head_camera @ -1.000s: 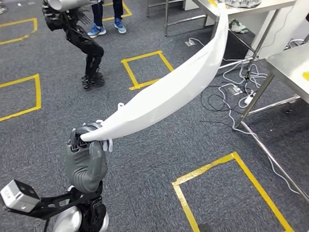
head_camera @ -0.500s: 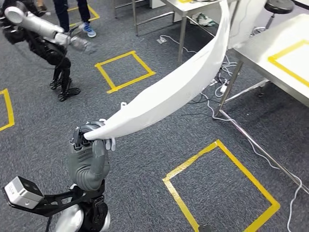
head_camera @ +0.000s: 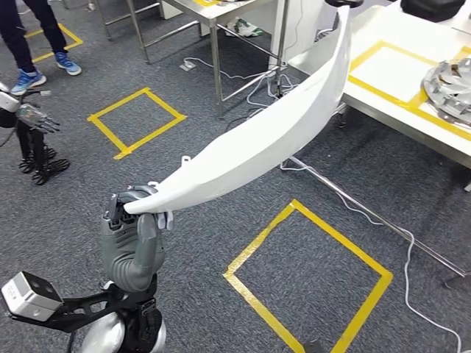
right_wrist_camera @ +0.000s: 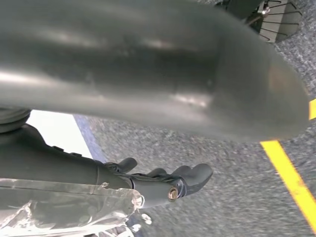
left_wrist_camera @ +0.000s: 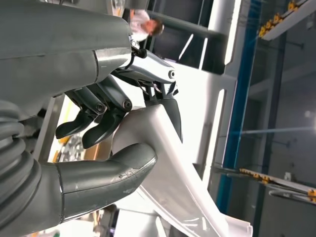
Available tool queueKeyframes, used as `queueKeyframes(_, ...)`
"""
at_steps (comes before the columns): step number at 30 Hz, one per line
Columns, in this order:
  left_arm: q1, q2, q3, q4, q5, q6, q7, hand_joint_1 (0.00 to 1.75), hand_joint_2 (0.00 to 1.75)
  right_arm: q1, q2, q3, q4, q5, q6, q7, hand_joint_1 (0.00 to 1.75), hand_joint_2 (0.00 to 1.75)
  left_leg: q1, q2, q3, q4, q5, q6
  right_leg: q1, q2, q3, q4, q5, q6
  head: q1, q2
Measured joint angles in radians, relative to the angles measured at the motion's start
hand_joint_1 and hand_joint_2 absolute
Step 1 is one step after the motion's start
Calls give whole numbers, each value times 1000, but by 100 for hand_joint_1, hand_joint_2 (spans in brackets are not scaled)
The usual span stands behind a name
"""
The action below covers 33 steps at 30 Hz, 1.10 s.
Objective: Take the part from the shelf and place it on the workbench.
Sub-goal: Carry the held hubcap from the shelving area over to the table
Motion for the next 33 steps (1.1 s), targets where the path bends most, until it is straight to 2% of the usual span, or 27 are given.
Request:
queueKeyframes(1,1,0,0,0,0,1,-1,175,175,3,0,0,0,0,-2,0,0,0,-1,-6,3,-9,-3,8,-1,11,-6,-1,3,7,1,0)
queueKeyframes(2,2,0,0,0,0,1,-3,175,175,8,0,-1,0,0,-4,-1,0,0,-2,6,2,-9,-2,18,-5,21,-10,-6,6,14,3,0)
queueKeyframes(3,3,-1,-1,0,0,1,-4,175,175,13,0,-1,0,0,-5,-1,0,0,-3,19,3,-10,-1,27,-5,15,-14,-4,5,19,4,0)
queueKeyframes(5,7,-2,-1,0,0,1,-8,175,175,18,0,-2,0,2,-7,-1,0,0,-4,46,5,-14,2,41,-1,-38,-40,46,-27,25,11,0)
queueKeyframes(6,10,-3,-1,0,0,1,-10,175,175,17,0,-2,0,3,-8,-1,0,0,-8,62,5,-14,1,46,2,-77,-67,104,-59,25,15,0)
queueKeyframes(7,15,-3,-1,0,0,1,-12,175,175,14,0,-2,0,4,-9,-1,0,0,-11,78,5,-14,0,49,3,-102,-101,176,-96,25,18,0)
queueKeyframes(8,18,-3,0,0,0,1,-13,175,175,13,0,-2,0,6,-10,-1,0,0,-15,95,5,-14,-1,51,3,-115,-132,243,-125,26,18,0)
queueKeyframes(9,21,-3,0,0,0,1,-13,175,175,13,0,-2,0,6,-11,-1,0,0,-18,111,6,-14,-2,53,3,-121,-150,286,-137,25,18,0)
queueKeyframes(10,22,-3,0,0,0,1,-13,175,175,14,0,-2,0,6,-12,-1,0,0,-20,125,7,-14,-4,53,4,-123,-149,292,-132,23,18,0)
queueKeyframes(11,22,-3,0,0,0,1,-13,175,175,16,0,-2,0,6,-12,-1,0,0,-21,137,8,-14,-5,53,4,-126,-126,257,-110,21,18,0)
queueKeyframes(12,22,-3,0,0,0,1,-13,175,175,17,0,-3,0,6,-13,-1,0,0,-22,148,11,-13,-7,51,7,-142,-87,191,-78,18,18,0)
queueKeyframes(14,23,-3,0,-1,0,1,-14,175,175,12,0,-3,0,7,-14,-1,0,0,-27,168,17,-12,-13,42,14,-185,-10,60,-35,8,18,0)
queueKeyframes(15,23,-3,0,-1,-1,1,-14,175,175,9,0,-3,0,7,-15,-1,0,0,-30,177,19,-11,-16,38,18,-199,10,24,-26,3,18,0)
queueKeyframes(16,24,-2,0,-1,-1,1,-15,175,175,8,0,-3,0,7,-16,-2,0,0,-31,186,21,-11,-17,34,21,-197,14,13,-26,-3,17,0)
queueKeyframes(17,24,-2,0,-1,-1,1,-15,175,175,8,0,-3,0,8,-17,-2,0,0,-31,196,23,-12,-17,30,22,-184,12,12,-24,-10,16,0)
queueKeyframes(18,23,-3,0,-1,-1,1,-15,175,175,9,0,-3,0,8,-18,-2,0,0,-29,196,25,-11,-20,24,21,-172,12,10,-22,-15,16,0)
queueKeyframes(20,24,-3,0,-2,-1,3,-17,175,175,11,0,-3,0,19,-25,-8,0,0,-24,162,11,26,-49,13,16,-152,14,4,-18,-26,13,0)
queueKeyframes(22,28,-2,0,-3,-2,7,-19,175,175,10,0,1,0,42,-36,-18,0,0,-22,115,-45,140,-107,6,11,-136,15,3,-16,-32,6,0)
queueKeyframes(23,31,-1,0,-3,-2,8,-20,175,175,9,0,4,0,53,-40,-20,0,0,-22,106,-82,206,-132,5,11,-127,15,3,-16,-33,3,0)
queueKeyframes(24,34,0,0,-3,-3,9,-21,175,175,8,0,6,0,62,-40,-18,0,0,-22,102,-111,253,-142,4,10,-120,15,3,-16,-33,1,0)
queueKeyframes(25,35,0,0,-3,-4,9,-22,175,175,8,0,9,0,67,-38,-13,0,0,-22,101,-125,267,-132,3,9,-113,16,3,-16,-33,1,0)
queueKeyframes(26,36,1,0,-3,-5,9,-22,175,175,8,0,11,0,72,-36,-8,0,0,-21,101,-119,243,-104,3,8,-108,17,3,-17,-32,1,0)
queueKeyframes(28,36,1,1,-3,-7,9,-23,175,175,6,0,18,0,80,-31,2,0,0,-16,96,-65,121,-29,-1,6,-98,19,4,-18,-25,-1,0)
queueKeyframes(29,36,1,1,-3,-7,8,-24,175,175,4,0,21,0,85,-30,7,0,0,-13,90,-37,61,-5,0,7,-94,17,7,-19,-19,-2,0)
queueKeyframes(30,37,1,1,-4,-7,7,-24,175,175,2,-1,24,0,90,-29,13,0,0,-10,84,-19,19,8,2,8,-91,14,10,-21,-16,-3,0)
queueKeyframes(31,38,1,2,-4,-5,5,-24,175,175,1,-1,27,0,95,-29,19,0,0,-8,79,-11,-3,11,5,11,-89,10,11,-22,-20,-3,0)
queueKeyframes(33,40,0,3,-5,4,-4,-21,175,175,0,-1,31,0,102,-29,32,0,0,-8,77,-10,-10,11,12,13,-88,7,9,-24,-36,2,0)
